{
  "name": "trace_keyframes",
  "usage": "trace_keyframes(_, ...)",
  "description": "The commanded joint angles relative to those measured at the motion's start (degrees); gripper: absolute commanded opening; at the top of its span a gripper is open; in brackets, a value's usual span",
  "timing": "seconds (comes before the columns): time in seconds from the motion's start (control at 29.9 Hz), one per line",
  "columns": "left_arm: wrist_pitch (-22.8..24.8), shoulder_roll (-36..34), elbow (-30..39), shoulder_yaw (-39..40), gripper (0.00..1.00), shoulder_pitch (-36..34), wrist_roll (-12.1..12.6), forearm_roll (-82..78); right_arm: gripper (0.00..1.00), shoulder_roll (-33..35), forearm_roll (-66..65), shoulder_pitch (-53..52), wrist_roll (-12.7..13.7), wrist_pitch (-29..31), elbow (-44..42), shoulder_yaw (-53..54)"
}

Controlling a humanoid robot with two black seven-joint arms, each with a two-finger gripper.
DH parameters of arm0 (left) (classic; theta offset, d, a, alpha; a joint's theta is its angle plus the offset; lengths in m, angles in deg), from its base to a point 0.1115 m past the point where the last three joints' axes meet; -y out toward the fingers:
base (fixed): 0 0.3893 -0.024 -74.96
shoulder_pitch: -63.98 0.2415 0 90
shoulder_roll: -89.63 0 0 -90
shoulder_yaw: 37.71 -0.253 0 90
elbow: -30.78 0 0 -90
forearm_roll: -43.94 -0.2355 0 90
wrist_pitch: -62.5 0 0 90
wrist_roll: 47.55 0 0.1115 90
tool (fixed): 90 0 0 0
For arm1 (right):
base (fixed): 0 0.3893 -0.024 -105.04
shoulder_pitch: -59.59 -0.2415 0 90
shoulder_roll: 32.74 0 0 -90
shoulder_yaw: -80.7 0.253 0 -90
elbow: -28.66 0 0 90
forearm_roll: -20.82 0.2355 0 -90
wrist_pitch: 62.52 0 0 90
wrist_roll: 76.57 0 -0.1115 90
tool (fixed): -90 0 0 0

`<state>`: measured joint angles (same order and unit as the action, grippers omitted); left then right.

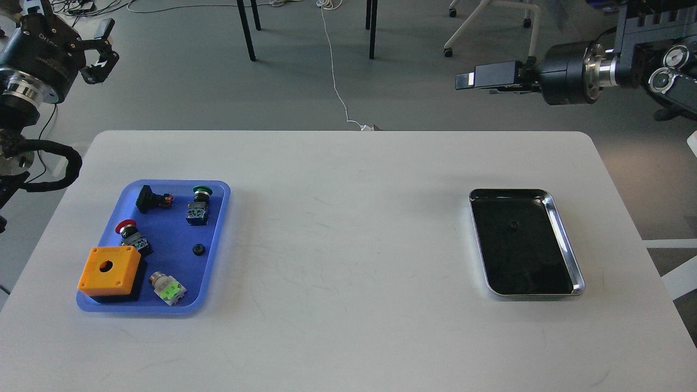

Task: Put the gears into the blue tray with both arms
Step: 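Retract the left arm and bring the right gripper over the metal tray, then lower the right gripper into the metal tray and grasp another black part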

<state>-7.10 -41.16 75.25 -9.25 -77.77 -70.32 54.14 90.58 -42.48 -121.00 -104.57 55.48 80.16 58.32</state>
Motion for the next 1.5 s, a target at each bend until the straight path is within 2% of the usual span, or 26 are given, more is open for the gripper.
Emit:
trace_keyframes(0.0,0.2,0.1,-0.1,0.1,0.98,0.1,1.1,2.8,0.98,-1.6,-9.3,-0.2,0.0,0.0,-0.2,-5.1)
trace_keyframes(0.13,0.3,1.3,-3.4,3.2,0.98,-0.1,5.8,3.1,0.97,-1.2,-14.2,0.5,0.0,0.0,0.2,-9.7)
trace_keyframes(0.27,0.7,4.6,-9.7,5.3,0.98,-1.1,7.4,2.8,0.96,-1.5,-14.9,4.6,0.0,0.0,-0.7,-10.8)
trace_keyframes(0.33,0.9,5.3,-10.5,5.3,0.98,-1.8,7.9,2.7,0.96,-1.8,-15.0,6.4,0.0,0.0,-1.3,-10.9)
trace_keyframes(0.5,1.0,5.4,-10.5,5.3,0.98,-2.1,7.9,2.8,0.94,-3.2,-15.4,12.1,0.0,-0.5,-4.6,-11.1)
trace_keyframes(0.8,1.0,5.2,-10.5,5.0,0.98,-2.4,8.0,2.5,0.82,-8.6,-15.4,18.4,0.0,-8.3,-14.3,-11.0)
trace_keyframes(1.0,1.0,5.2,-10.5,4.9,0.98,-2.4,8.0,2.5,0.74,-11.3,-15.4,20.5,0.0,-8.4,-17.9,-11.0)
trace_keyframes(1.47,1.1,5.0,-10.5,5.0,0.98,-2.4,8.0,2.5,0.56,-11.6,-15.4,21.5,0.0,-8.1,-17.9,-11.2)
